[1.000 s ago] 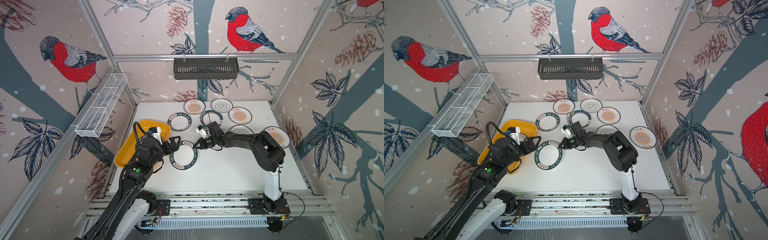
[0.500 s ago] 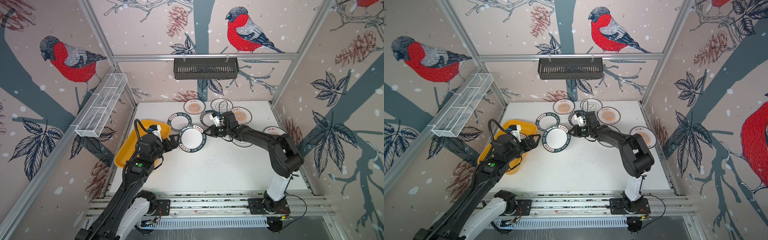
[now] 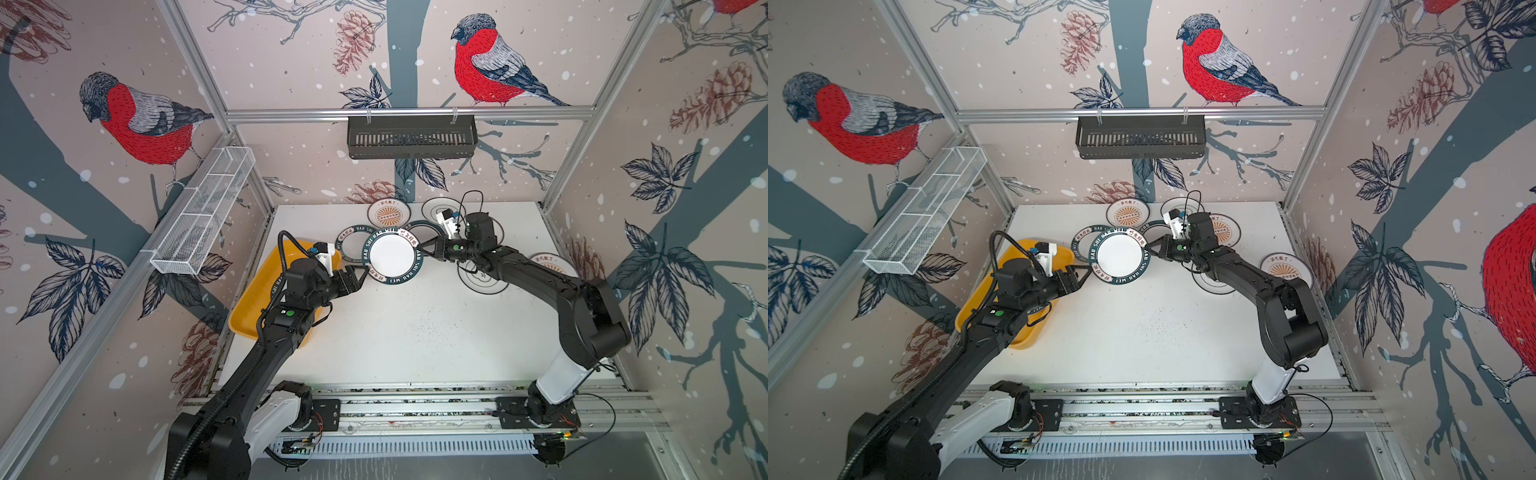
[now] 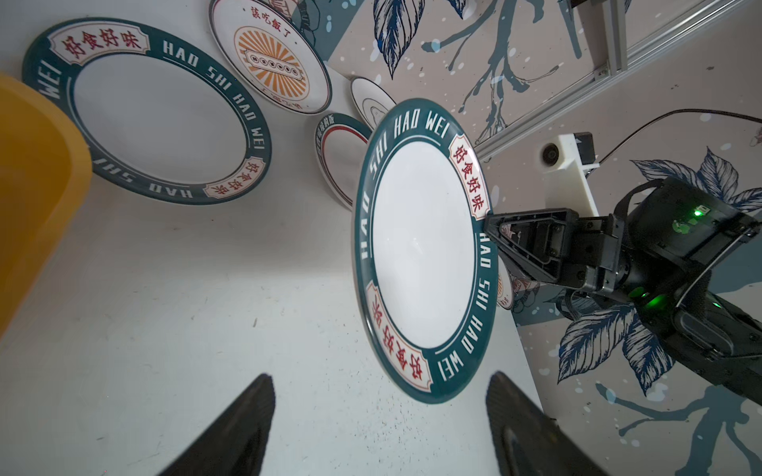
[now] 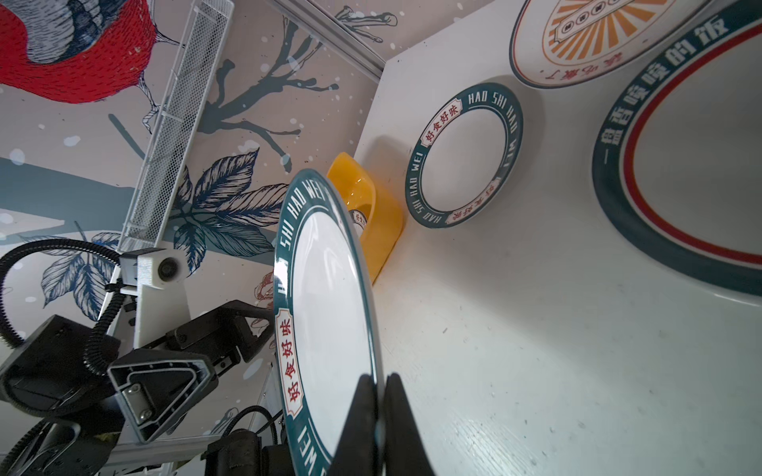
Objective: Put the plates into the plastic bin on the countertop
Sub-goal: 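Lift the plate on edge with the right gripper toward the left gripper, then grasp the plate rim with the left gripper while the right gripper releases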
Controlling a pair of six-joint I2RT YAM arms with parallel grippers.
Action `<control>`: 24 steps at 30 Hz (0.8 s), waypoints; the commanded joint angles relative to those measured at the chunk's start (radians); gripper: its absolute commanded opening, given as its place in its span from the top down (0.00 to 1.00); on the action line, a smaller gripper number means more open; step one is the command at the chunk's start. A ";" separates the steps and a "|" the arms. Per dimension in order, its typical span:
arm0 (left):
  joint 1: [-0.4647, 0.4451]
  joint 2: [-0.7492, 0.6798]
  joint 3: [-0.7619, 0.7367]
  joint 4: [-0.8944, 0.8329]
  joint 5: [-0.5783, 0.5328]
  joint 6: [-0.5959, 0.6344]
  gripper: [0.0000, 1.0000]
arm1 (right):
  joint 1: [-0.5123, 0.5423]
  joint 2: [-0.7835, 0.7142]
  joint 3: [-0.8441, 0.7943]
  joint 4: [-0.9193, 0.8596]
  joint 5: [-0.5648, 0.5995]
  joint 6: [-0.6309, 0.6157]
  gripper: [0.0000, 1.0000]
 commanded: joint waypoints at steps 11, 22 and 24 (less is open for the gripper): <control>0.003 0.046 -0.012 0.174 0.090 -0.060 0.45 | 0.004 -0.048 -0.040 0.142 -0.050 0.073 0.97; 0.003 0.058 -0.015 0.229 0.107 -0.098 0.76 | 0.029 -0.059 -0.066 0.188 -0.055 0.096 0.98; 0.003 0.055 -0.015 0.226 0.110 -0.100 0.82 | 0.031 -0.060 -0.066 0.193 -0.055 0.095 0.98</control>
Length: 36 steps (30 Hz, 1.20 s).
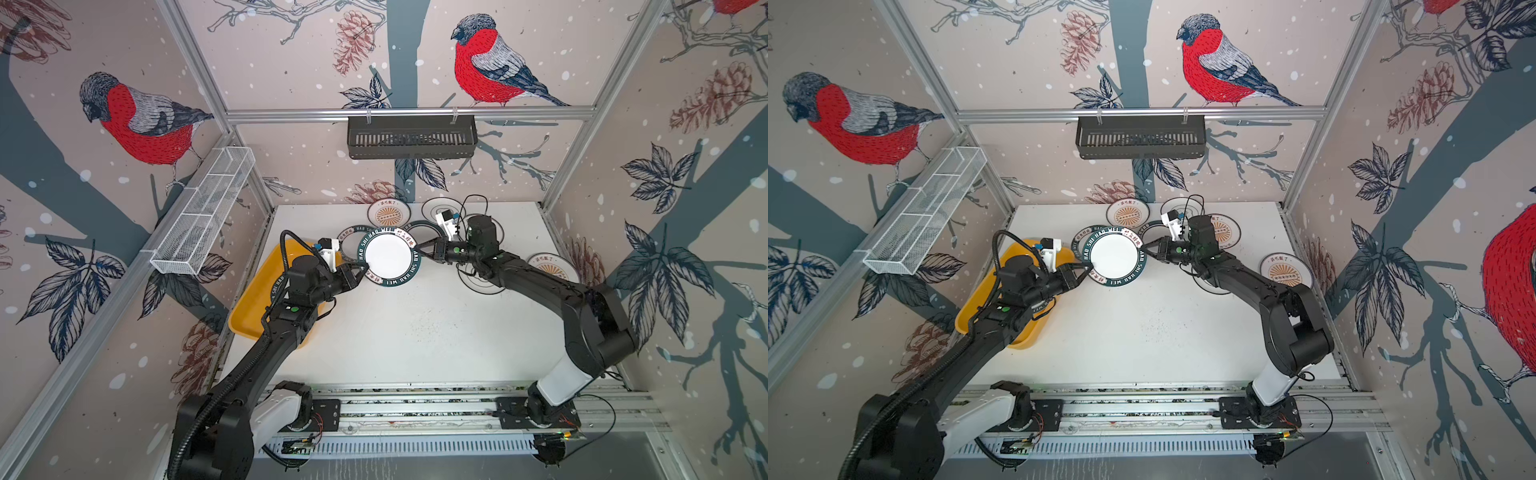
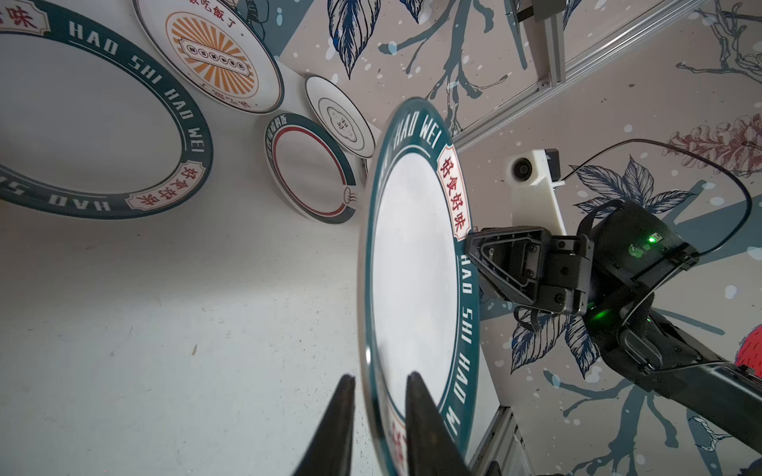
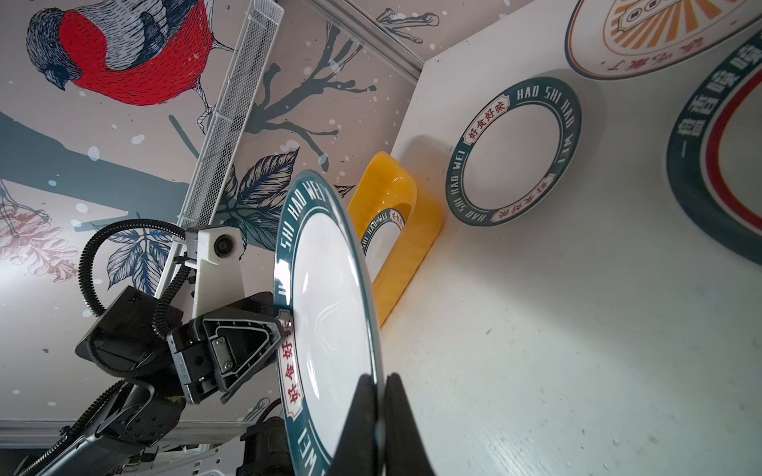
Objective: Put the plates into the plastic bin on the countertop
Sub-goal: 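Grasp the plate rim with the left gripper while the right gripper releases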
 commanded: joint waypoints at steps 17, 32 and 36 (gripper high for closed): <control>0.018 -0.083 -0.009 0.026 -0.082 -0.072 1.00 | 0.019 -0.038 -0.008 0.088 0.025 -0.036 0.35; 0.256 -0.244 -0.112 -0.051 -0.041 -0.128 1.00 | 0.011 -0.149 -0.059 0.073 0.171 -0.127 0.01; 0.350 -0.264 -0.129 -0.087 -0.007 -0.112 1.00 | 0.011 -0.174 -0.073 0.092 0.190 -0.135 0.00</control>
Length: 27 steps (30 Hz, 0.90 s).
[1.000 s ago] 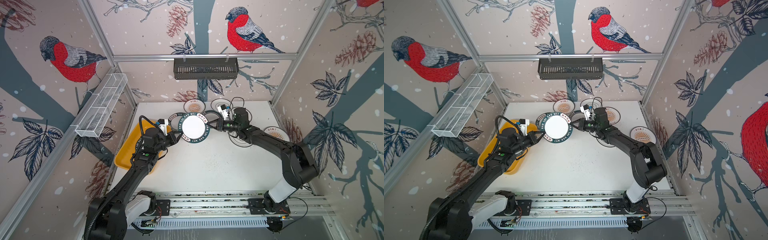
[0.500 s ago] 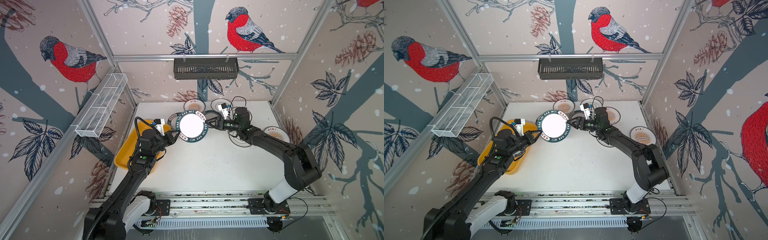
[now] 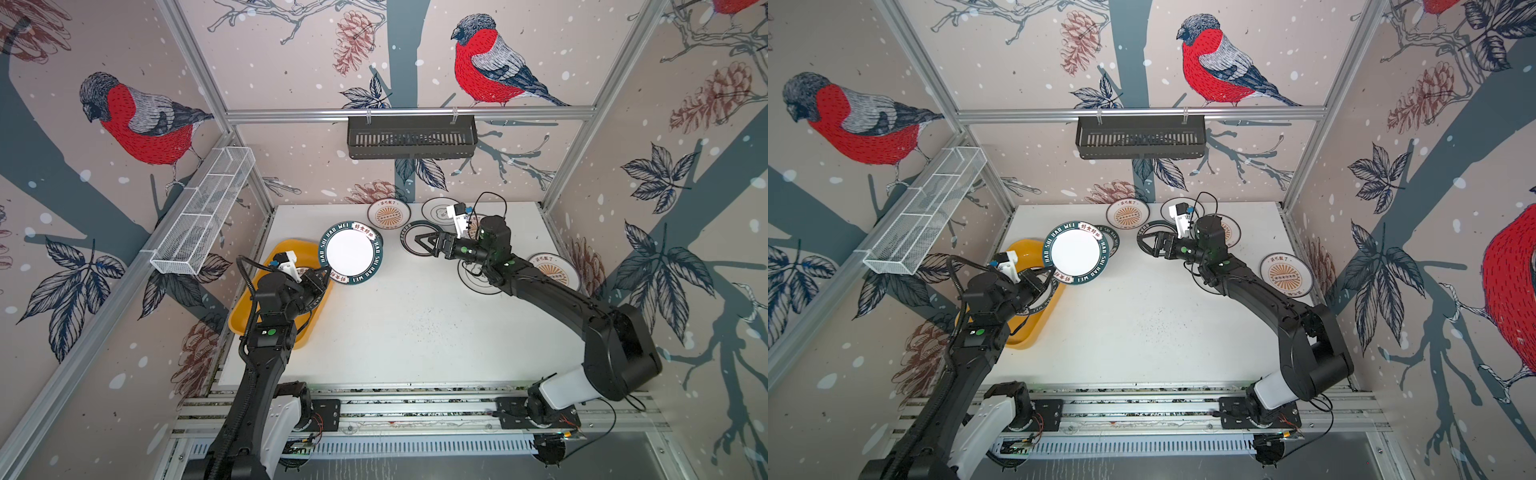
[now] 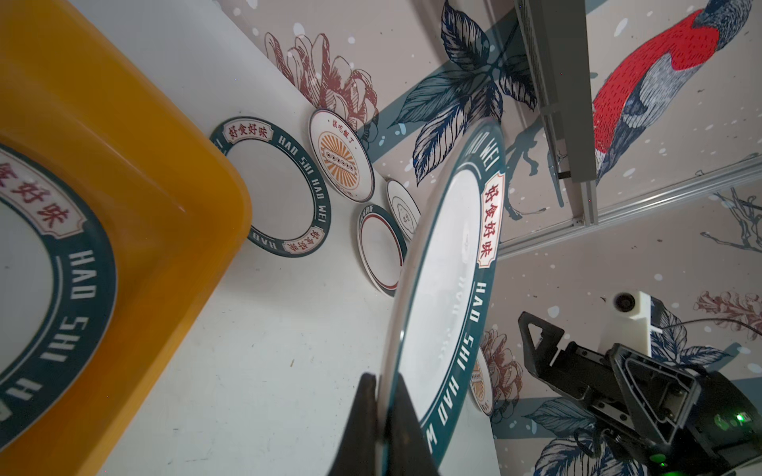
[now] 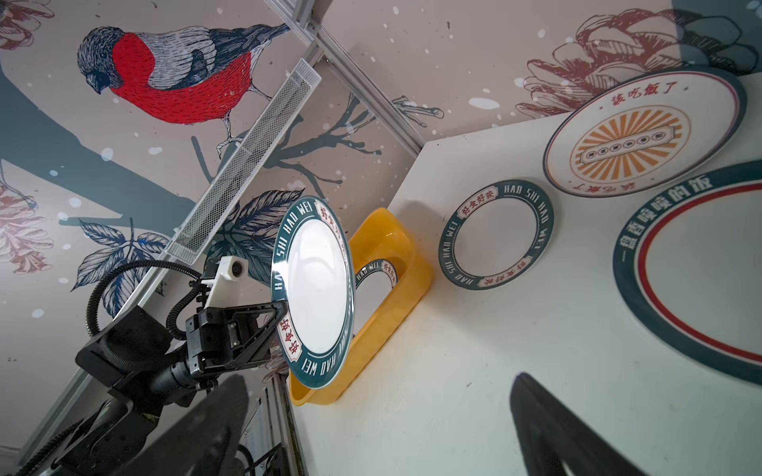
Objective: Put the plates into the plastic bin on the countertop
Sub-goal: 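Grasp the plate rim with the left gripper while the right gripper releases, then carry the plate over the yellow bin with the left gripper while the right draws back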
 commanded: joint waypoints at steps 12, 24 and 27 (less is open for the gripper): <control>0.335 -0.003 -0.060 -0.060 0.156 0.052 1.00 | 0.023 -0.065 -0.005 -0.012 0.067 -0.108 0.00; 0.504 0.114 -0.042 -0.164 0.162 0.202 1.00 | 0.024 -0.094 -0.027 -0.012 0.111 -0.117 0.00; 0.518 0.141 -0.035 -0.168 0.150 0.197 1.00 | 0.024 -0.092 -0.031 -0.006 0.106 -0.112 0.00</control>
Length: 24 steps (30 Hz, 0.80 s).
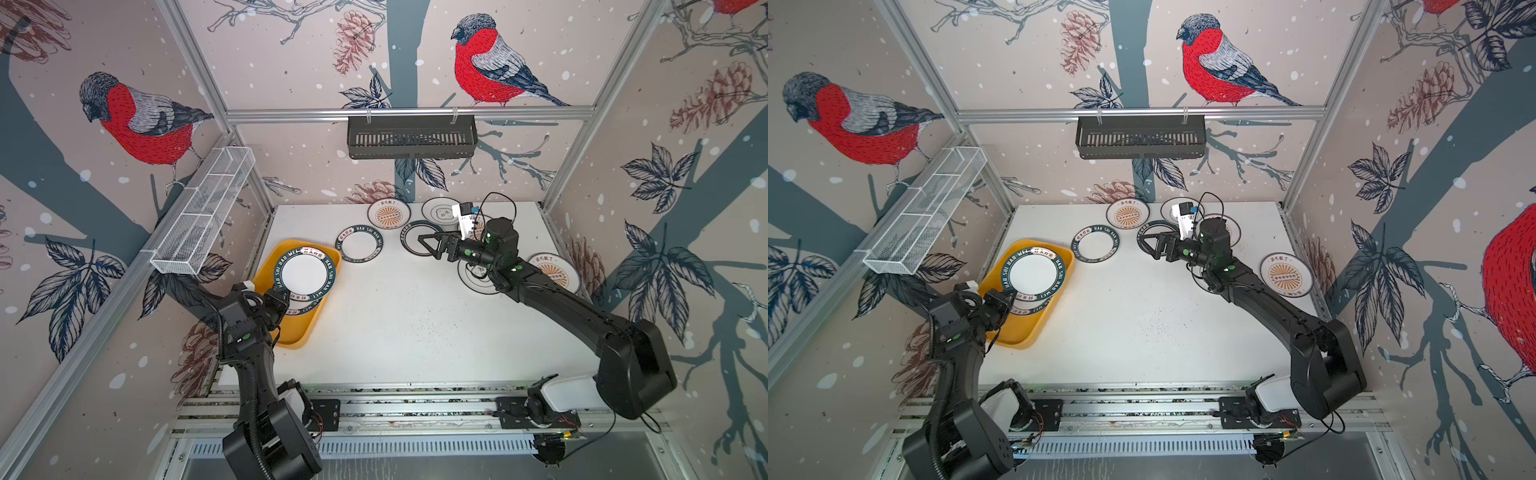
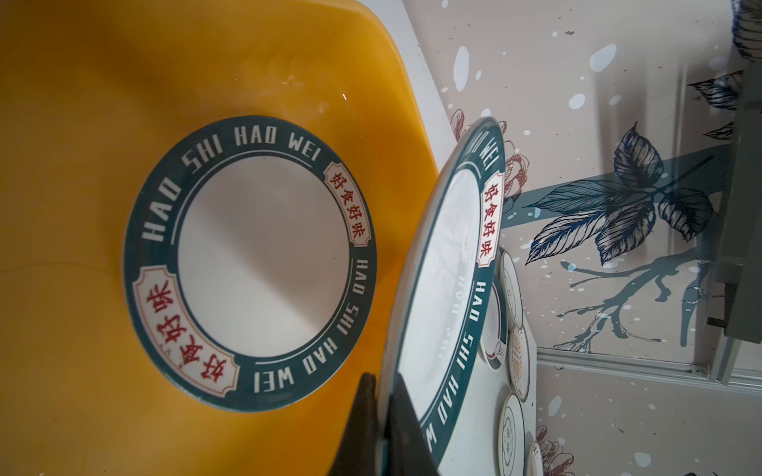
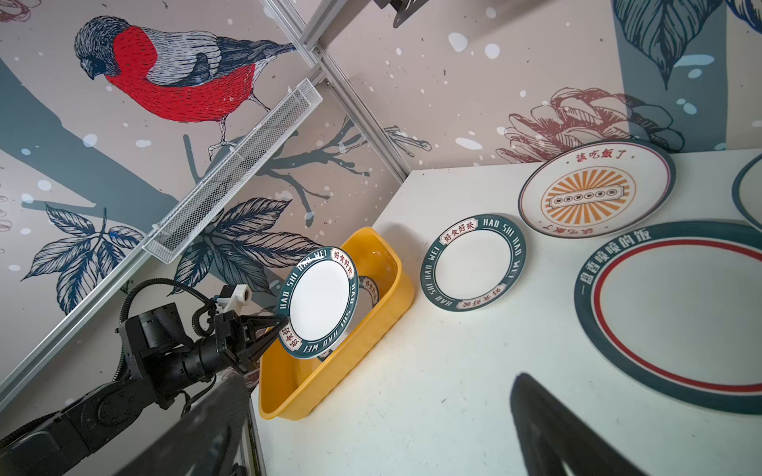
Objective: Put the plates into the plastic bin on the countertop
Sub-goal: 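Carry the plate over the yellow bin with the left gripper while the right draws back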
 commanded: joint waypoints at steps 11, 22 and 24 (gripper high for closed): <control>0.023 0.041 -0.017 0.068 -0.061 -0.048 1.00 | 0.001 0.002 -0.025 0.044 0.001 -0.002 0.00; 0.033 0.081 -0.026 0.086 -0.090 -0.056 1.00 | 0.003 -0.012 -0.051 0.059 -0.001 0.000 0.00; 0.033 0.086 -0.030 0.092 -0.094 -0.056 1.00 | 0.003 -0.012 -0.055 0.067 -0.007 0.001 0.00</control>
